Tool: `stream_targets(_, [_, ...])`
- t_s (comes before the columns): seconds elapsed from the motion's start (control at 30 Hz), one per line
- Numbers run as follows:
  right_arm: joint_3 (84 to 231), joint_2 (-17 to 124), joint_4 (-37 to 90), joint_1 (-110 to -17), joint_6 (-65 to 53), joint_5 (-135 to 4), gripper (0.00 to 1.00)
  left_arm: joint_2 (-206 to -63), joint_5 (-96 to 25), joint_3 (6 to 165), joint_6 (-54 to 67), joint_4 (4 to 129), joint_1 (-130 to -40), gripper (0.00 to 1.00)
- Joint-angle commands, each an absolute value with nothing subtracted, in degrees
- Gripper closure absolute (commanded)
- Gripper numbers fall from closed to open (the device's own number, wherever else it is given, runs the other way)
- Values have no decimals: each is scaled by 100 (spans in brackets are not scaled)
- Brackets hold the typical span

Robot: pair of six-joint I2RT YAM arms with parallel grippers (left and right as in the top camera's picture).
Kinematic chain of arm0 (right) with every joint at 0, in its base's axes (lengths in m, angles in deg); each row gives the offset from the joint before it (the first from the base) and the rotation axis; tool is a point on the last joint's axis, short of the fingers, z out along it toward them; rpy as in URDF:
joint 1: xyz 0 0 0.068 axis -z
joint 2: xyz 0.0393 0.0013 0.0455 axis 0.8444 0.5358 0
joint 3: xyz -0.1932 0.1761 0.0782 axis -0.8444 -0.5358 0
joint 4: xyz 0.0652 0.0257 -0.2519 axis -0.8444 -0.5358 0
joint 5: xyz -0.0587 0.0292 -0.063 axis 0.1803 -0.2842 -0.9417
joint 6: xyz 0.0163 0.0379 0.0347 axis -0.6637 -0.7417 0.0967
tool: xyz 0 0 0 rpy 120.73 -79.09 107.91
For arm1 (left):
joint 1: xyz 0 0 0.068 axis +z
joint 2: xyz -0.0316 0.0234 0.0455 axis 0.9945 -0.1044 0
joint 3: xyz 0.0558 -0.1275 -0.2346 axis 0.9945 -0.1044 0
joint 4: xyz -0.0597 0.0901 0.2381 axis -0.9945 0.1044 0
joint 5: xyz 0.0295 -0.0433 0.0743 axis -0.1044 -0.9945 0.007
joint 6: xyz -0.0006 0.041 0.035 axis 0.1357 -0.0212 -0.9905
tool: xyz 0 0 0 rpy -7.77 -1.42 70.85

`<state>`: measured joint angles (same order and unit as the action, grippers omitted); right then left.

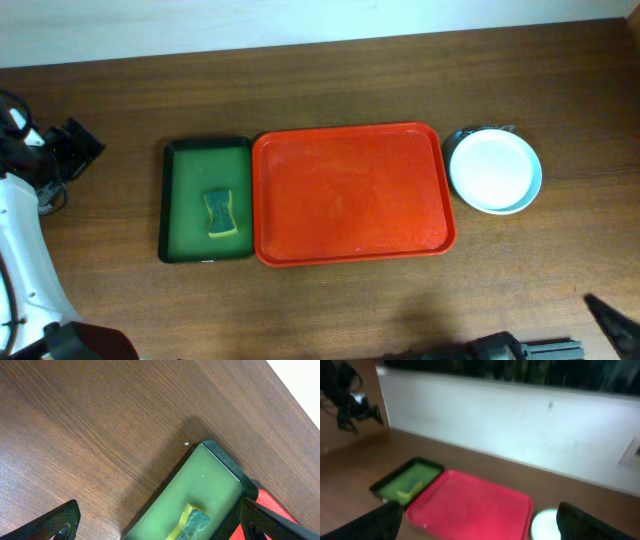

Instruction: Clean dirty plates on tray and stack at the side

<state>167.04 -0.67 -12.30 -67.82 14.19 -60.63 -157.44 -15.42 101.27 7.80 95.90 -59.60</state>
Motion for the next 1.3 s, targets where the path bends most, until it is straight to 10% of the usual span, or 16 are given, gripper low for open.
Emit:
stream_targets(0.0, [15867, -718, -594, -6693, 1642, -6152, 2, -15661, -1603, 10232, 856, 9597, -5945, 1])
stream_targets(0.4, [9921, -1697, 8162, -6046, 1636, -5265, 2, -15661, -1603, 10232, 856, 9597, -5945, 1])
stream_targets(1.27, [8385, -1691, 5637, -5720, 1634, -5877, 2, -15661, -1603, 10232, 856, 9599, -5945, 1])
